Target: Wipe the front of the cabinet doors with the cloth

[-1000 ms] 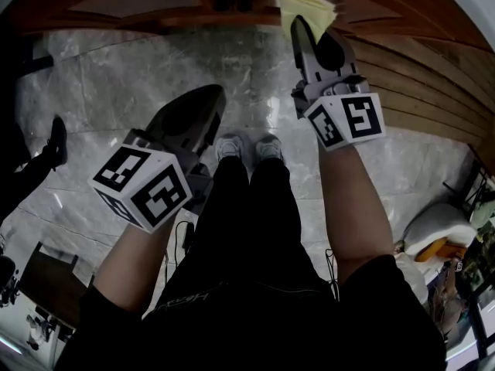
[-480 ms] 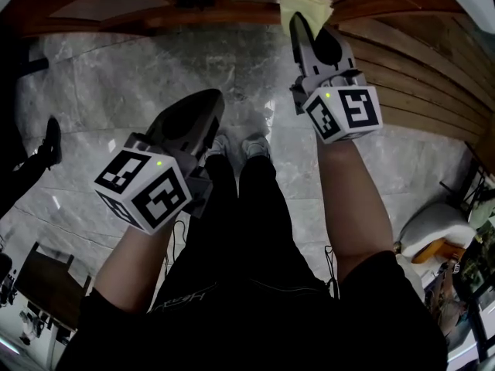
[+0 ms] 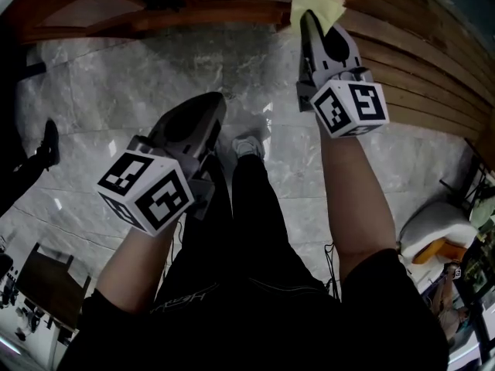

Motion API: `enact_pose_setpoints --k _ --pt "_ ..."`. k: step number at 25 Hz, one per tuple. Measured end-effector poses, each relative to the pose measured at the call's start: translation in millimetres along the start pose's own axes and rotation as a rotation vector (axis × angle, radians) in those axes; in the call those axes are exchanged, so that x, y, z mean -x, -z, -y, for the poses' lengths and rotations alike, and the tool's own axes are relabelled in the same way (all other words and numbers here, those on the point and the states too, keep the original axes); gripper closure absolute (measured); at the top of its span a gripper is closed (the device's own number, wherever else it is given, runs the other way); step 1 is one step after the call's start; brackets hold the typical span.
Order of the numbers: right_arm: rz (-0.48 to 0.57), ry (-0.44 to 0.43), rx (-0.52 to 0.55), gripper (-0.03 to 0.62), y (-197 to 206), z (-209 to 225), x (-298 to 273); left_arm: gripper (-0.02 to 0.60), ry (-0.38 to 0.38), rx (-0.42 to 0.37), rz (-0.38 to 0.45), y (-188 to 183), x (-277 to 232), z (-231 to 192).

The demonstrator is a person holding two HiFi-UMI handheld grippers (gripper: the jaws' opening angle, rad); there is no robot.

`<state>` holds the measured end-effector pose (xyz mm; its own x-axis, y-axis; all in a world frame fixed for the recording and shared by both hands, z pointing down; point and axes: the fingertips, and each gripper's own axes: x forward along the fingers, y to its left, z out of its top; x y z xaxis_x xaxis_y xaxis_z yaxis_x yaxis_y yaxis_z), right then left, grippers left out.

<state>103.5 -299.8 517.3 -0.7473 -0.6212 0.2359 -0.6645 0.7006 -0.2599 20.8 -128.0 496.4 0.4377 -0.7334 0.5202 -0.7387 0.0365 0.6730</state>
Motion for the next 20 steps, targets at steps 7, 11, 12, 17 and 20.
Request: enact_pose_setpoints --k 7,11,12,17,20 --pt "0.025 0.061 -0.070 0.553 -2.5 35.1 25.7 0.575 0.007 -0.017 -0.023 13.6 -13.6 19.3" --pt "0.033 0.087 -0.099 0.553 0.8 48.2 40.1 0.575 0.021 -0.039 -0.047 19.0 -20.8 28.7" --pt "0.034 0.094 -0.106 0.553 1.7 51.2 43.4 0.575 0.024 -0.045 -0.053 20.1 -22.3 30.8" --pt "0.037 0.125 -0.122 0.553 5.0 60.9 56.8 0.575 0.039 -0.063 -0.070 21.1 -27.9 37.0" --pt "0.038 0.134 -0.125 0.553 6.9 64.6 63.7 0.575 0.048 -0.066 -0.073 22.1 -31.6 40.2"
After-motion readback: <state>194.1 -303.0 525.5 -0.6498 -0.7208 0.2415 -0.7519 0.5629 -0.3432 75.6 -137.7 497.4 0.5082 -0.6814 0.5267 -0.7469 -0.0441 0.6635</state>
